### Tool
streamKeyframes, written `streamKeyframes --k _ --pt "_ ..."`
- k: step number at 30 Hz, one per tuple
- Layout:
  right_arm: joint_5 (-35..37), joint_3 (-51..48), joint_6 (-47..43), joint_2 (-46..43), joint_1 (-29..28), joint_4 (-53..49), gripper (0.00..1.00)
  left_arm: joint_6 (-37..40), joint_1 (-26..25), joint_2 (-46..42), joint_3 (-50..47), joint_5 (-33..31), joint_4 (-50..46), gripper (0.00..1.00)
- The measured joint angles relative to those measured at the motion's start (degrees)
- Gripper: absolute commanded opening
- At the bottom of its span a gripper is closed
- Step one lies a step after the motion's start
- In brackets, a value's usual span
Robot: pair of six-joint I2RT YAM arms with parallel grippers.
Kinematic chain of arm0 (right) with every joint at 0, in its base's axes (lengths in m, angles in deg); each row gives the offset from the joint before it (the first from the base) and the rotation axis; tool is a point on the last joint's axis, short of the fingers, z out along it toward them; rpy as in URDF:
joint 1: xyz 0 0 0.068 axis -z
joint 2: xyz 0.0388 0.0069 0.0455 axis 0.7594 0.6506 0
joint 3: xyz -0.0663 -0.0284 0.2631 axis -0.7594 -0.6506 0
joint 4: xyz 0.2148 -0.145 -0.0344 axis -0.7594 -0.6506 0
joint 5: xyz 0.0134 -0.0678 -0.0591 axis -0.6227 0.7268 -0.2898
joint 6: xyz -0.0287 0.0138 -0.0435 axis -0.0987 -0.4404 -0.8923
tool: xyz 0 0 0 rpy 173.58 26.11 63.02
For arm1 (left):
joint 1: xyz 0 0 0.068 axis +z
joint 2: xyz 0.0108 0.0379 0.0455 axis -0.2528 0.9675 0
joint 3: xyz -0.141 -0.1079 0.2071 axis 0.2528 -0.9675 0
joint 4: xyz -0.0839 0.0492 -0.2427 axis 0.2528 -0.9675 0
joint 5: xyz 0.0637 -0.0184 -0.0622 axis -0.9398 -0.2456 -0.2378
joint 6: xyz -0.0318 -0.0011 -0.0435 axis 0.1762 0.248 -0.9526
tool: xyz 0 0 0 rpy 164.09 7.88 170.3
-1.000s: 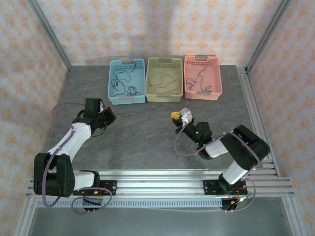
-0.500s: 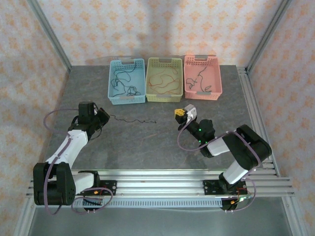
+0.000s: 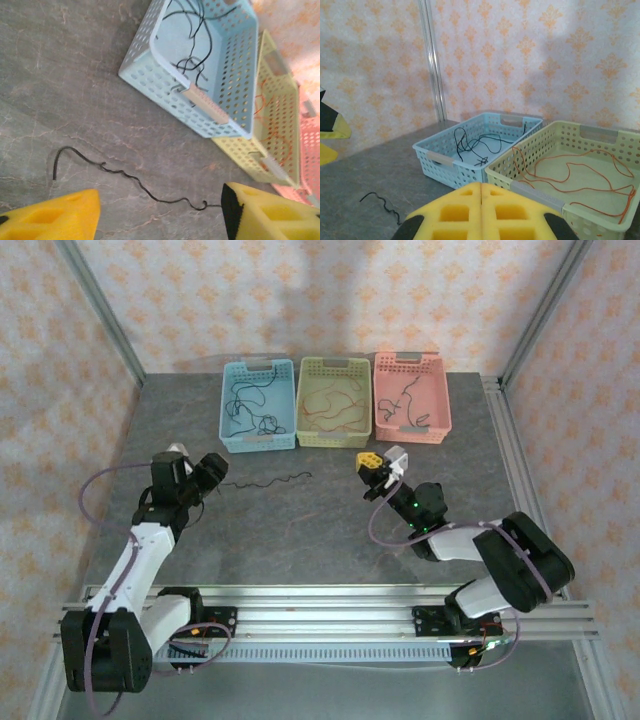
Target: Untangle the cables
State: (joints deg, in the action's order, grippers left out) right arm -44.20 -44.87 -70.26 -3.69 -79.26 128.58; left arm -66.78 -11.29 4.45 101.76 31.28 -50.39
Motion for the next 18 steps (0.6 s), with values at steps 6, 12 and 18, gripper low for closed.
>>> streamKeyframes --k 6,12,18 --pt "0.09 1.66 0.72 -4.13 0.00 -6.05 0.00 0.04 0.00 -1.49 -1.64 -1.42 0.07 0.68" --pt "-0.94 12.04 4.46 -0.85 -0.15 -20.20 0.27 0.11 0.00 -0.22 -1.68 -1.44 0.07 0.68" --pt "-3.58 26.88 5.07 11.78 -2.56 -37.42 0.48 0.20 0.00 -0.26 -1.68 -2.91 0.04 0.68"
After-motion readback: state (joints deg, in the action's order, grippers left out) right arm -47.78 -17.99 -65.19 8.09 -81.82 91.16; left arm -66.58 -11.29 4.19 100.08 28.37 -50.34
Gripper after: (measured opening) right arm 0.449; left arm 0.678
